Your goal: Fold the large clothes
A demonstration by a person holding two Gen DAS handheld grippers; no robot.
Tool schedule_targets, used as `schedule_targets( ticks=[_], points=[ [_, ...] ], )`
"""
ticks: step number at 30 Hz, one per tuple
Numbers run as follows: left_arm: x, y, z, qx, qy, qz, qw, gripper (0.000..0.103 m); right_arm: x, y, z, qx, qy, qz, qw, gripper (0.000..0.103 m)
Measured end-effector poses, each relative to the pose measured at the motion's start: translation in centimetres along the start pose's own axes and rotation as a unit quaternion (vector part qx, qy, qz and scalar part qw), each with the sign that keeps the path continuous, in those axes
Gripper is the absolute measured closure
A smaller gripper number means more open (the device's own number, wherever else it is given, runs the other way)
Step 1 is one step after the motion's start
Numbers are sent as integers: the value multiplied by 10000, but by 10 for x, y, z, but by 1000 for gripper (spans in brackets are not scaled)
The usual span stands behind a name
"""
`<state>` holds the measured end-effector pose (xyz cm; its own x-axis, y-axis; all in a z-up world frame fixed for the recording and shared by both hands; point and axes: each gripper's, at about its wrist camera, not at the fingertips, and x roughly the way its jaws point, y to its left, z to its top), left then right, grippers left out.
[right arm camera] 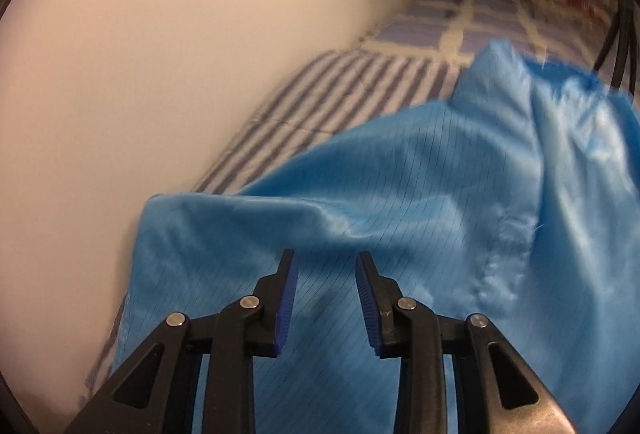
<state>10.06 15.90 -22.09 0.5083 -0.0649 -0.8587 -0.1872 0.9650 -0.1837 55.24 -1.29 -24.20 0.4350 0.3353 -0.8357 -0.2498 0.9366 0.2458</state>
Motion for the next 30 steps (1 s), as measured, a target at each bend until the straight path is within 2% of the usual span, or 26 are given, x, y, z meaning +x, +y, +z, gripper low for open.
schedule_targets(
  ticks=[3, 7, 11, 13, 16, 19, 22, 25, 30],
  points=[
    [8, -1, 8, -66, 59, -59, 9999, 59, 23, -1, 2, -78, 144, -170, 9997, 71],
    [17, 3, 11, -147, 174, -133, 9997, 59, 9, 5, 0, -94, 95, -193, 9997, 71],
    [31, 12, 15, -337, 328, -207, 9987, 59, -31, 24, -20, -266, 113, 390, 9988, 70],
    [36, 16, 15, -430, 395, -240, 9980, 59, -52, 37, -45, -357, 257, 874, 9952, 69],
    [48, 19, 14, -488, 634, -425, 9959, 59, -66, 59, -87, -576, 606, 1248, 9887, 69],
    [54, 20, 11, -518, 739, -485, 9947, 59, -60, 76, -120, -929, 884, 1111, 9855, 69],
    [54, 16, 11, -383, 721, -407, 9958, 59, -42, 78, -143, -930, 1106, 905, 9854, 69],
    [56, 12, 14, -277, 672, -235, 9971, 62, -43, 80, -148, -968, 964, 862, 9869, 70],
    [64, 11, 19, -368, 572, -221, 9974, 62, -44, 80, -151, -818, 1002, 864, 9878, 70]
  ],
)
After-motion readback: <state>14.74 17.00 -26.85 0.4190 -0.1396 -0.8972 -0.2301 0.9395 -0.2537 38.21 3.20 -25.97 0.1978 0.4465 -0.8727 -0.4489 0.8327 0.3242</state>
